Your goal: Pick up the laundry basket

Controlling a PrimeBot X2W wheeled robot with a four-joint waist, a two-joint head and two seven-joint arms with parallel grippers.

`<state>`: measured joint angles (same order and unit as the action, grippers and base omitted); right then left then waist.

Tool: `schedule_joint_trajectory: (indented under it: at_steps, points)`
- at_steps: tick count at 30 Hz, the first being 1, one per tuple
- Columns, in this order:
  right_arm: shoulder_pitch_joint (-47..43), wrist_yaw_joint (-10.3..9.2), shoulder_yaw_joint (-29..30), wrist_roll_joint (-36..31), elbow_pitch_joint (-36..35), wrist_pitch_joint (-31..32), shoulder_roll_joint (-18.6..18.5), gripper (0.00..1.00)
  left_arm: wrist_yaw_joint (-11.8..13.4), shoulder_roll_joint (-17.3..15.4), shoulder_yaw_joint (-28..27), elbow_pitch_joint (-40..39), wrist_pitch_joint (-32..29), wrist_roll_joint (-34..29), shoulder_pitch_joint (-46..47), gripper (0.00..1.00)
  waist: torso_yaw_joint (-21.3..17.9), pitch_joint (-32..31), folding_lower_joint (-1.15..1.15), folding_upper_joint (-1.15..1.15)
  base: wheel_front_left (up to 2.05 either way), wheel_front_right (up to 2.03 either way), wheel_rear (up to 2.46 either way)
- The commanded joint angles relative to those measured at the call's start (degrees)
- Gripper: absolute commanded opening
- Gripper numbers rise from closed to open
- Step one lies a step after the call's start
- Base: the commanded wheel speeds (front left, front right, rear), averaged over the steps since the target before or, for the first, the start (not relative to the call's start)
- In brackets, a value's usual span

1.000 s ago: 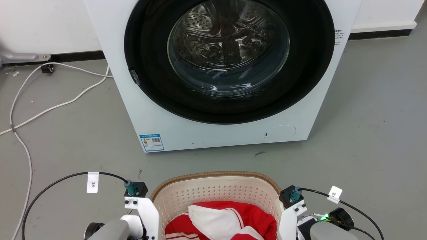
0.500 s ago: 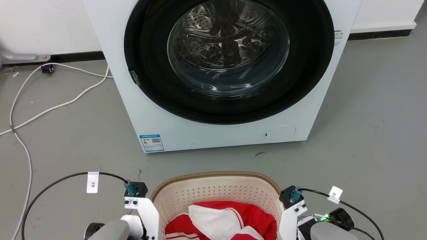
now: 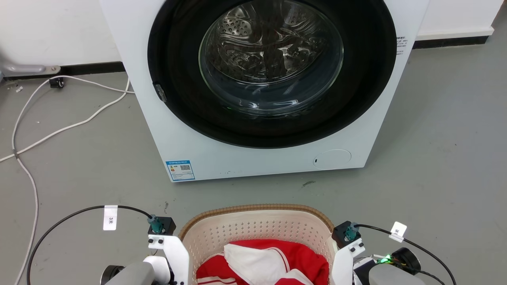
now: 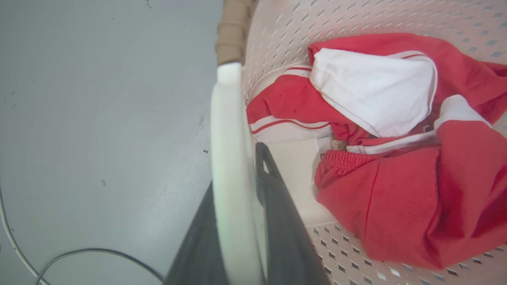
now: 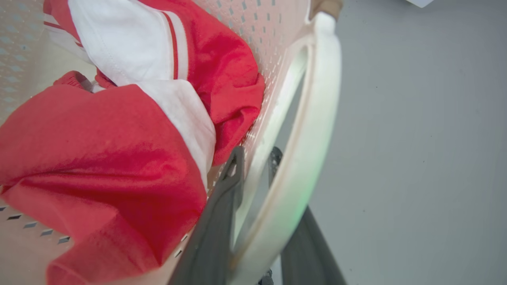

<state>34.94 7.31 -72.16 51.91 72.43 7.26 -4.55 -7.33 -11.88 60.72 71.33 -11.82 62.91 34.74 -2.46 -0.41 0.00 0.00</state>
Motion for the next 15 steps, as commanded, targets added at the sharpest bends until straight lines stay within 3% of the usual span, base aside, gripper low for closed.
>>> schedule_joint_trajectory:
  at_steps: [1, 15]
  points:
    - [0.20, 0.32, -0.62, -0.12, 0.11, 0.05, -0.17, 0.00, -0.23, -0.27, 0.31, -0.24, 0.82, 0.14, 1.23, 0.00, 0.00, -0.04, 0.00, 0.00, 0.00, 0.00, 0.00]
    - [0.12, 0.32, -0.99, 0.21, 0.22, 0.14, -0.25, 0.00, -0.23, -0.38, 1.50, -0.27, 0.93, 1.41, 1.16, 0.00, -0.07, -0.06, 0.00, 0.00, 0.00, 0.00, 0.00]
